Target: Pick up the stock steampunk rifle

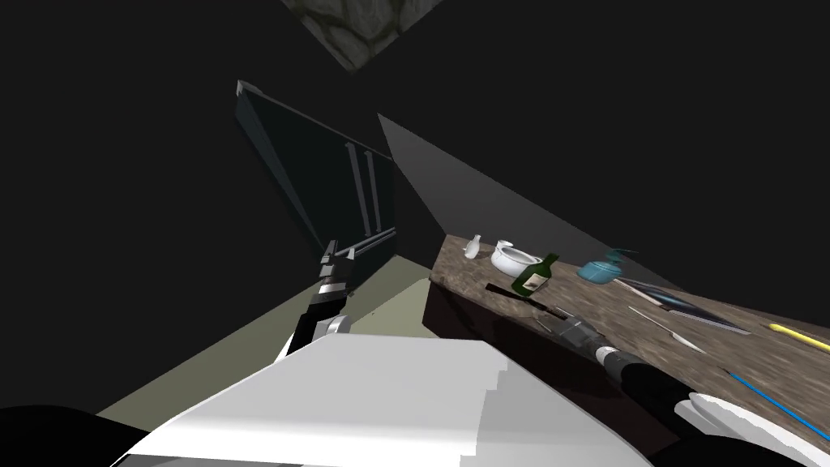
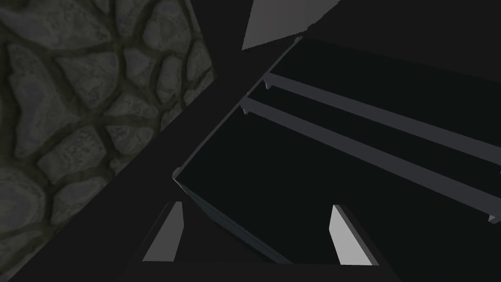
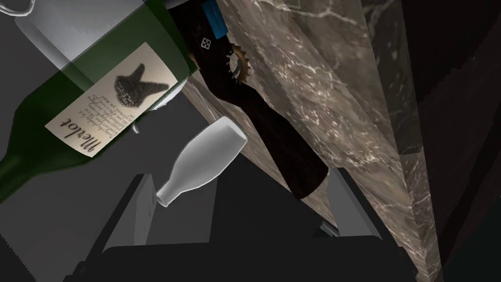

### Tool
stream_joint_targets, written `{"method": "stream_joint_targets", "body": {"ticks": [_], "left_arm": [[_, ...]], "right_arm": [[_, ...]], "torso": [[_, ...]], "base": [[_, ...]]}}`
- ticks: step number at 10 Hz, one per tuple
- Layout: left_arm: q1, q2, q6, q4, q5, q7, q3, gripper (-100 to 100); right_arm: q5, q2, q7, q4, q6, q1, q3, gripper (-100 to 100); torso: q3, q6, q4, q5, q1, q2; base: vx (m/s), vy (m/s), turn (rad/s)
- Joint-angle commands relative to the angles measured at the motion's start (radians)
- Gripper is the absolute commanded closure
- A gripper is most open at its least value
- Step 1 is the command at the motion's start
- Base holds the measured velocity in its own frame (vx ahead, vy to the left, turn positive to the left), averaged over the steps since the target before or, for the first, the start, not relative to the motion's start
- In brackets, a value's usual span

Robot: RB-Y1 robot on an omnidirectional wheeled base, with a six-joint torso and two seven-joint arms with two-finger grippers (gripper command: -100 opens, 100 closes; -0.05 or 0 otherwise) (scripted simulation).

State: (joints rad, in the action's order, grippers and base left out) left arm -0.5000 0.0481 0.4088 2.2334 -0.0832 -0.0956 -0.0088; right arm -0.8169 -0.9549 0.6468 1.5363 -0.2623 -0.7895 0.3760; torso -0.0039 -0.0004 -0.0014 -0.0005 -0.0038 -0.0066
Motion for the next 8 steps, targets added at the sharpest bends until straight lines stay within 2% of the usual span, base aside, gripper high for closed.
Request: {"method": "stream_joint_targets", "body": {"ticks": [1, 7, 8], "left_arm": [[0.0, 0.0, 0.0, 0.0, 0.0, 0.0, 0.0, 0], [0.0, 0.0, 0.0, 0.0, 0.0, 0.0, 0.0, 0], [0.0, 0.0, 0.0, 0.0, 0.0, 0.0, 0.0, 0]], "right_arm": [[-0.03, -0.043, 0.019, -0.02, 0.023, -0.015, -0.015, -100], [-0.116, -0.144, 0.085, -0.084, 0.059, -0.059, -0.071, -100], [-0.139, -0.157, 0.102, -0.102, 0.062, -0.078, -0.103, -100]], "torso": [[0.0, 0.0, 0.0, 0.0, 0.0, 0.0], [0.001, 0.001, 0.0, 0.0, 0.0, 0.002], [0.001, 0.0, 0.001, 0.0, 0.001, 0.003]], "base": [[0.108, -0.059, 0.106], [0.088, -0.048, 0.087], [0.088, -0.033, 0.096]]}}
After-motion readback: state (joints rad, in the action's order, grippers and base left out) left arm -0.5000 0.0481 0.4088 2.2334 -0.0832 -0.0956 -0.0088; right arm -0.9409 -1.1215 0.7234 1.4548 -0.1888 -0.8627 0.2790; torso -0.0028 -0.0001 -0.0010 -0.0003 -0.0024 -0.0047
